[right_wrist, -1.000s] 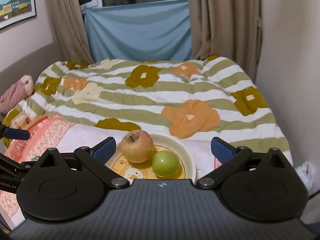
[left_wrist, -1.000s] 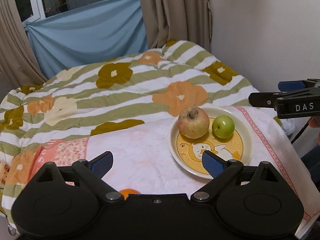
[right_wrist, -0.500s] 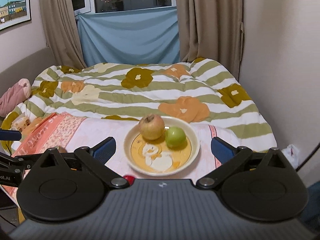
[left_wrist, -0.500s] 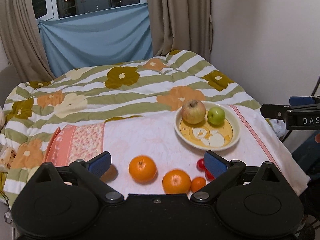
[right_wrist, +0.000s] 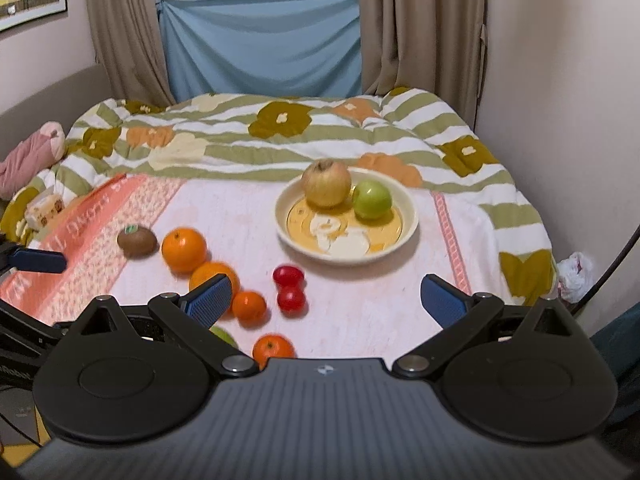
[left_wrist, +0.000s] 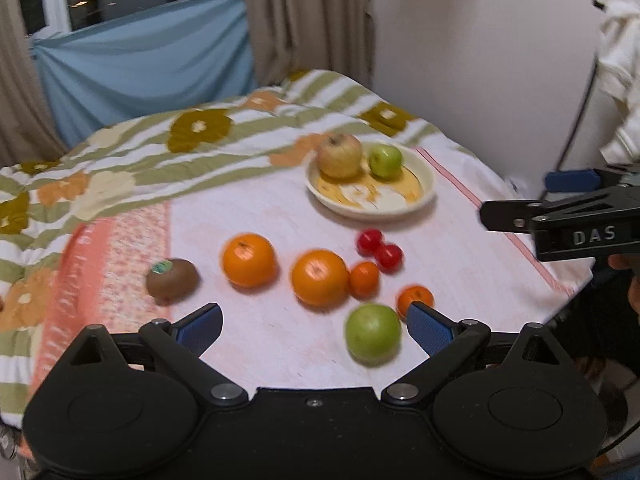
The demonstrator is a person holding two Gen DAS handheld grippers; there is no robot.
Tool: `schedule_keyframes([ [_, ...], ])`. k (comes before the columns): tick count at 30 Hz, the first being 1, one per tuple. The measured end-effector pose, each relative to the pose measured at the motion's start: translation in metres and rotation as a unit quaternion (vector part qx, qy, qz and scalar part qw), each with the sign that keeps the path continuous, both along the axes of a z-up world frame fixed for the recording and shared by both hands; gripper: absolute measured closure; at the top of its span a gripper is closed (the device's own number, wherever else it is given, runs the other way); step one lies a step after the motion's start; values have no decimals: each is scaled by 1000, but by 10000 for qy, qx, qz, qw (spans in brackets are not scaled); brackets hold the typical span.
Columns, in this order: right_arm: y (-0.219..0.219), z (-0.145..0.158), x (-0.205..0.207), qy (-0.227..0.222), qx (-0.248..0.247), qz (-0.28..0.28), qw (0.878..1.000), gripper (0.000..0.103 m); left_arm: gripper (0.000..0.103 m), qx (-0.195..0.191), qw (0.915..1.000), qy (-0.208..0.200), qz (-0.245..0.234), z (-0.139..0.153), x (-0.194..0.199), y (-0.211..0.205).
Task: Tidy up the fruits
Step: 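Grasp the second green apple with the left tool while the right tool grasps a tangerine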
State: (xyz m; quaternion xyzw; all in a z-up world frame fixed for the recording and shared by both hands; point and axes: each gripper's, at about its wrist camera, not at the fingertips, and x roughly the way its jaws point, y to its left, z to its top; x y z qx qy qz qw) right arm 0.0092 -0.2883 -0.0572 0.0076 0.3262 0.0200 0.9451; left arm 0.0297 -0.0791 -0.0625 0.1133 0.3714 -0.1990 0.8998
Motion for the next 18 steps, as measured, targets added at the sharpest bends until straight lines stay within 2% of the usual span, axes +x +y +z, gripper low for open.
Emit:
schedule_keyframes([
  [9, 12, -49, 5, 185, 12, -35, 9998, 0, 16, 302, 9974, 153, -635, -57, 14, -32],
  [15, 12, -72, 16, 406, 135, -37, 9991, 0, 29, 403, 9957, 318, -766, -83, 30, -47],
  [18, 13, -80, 21, 513, 151, 13, 9986, 0, 31, 374, 9955, 413, -772, -89, 36, -50],
])
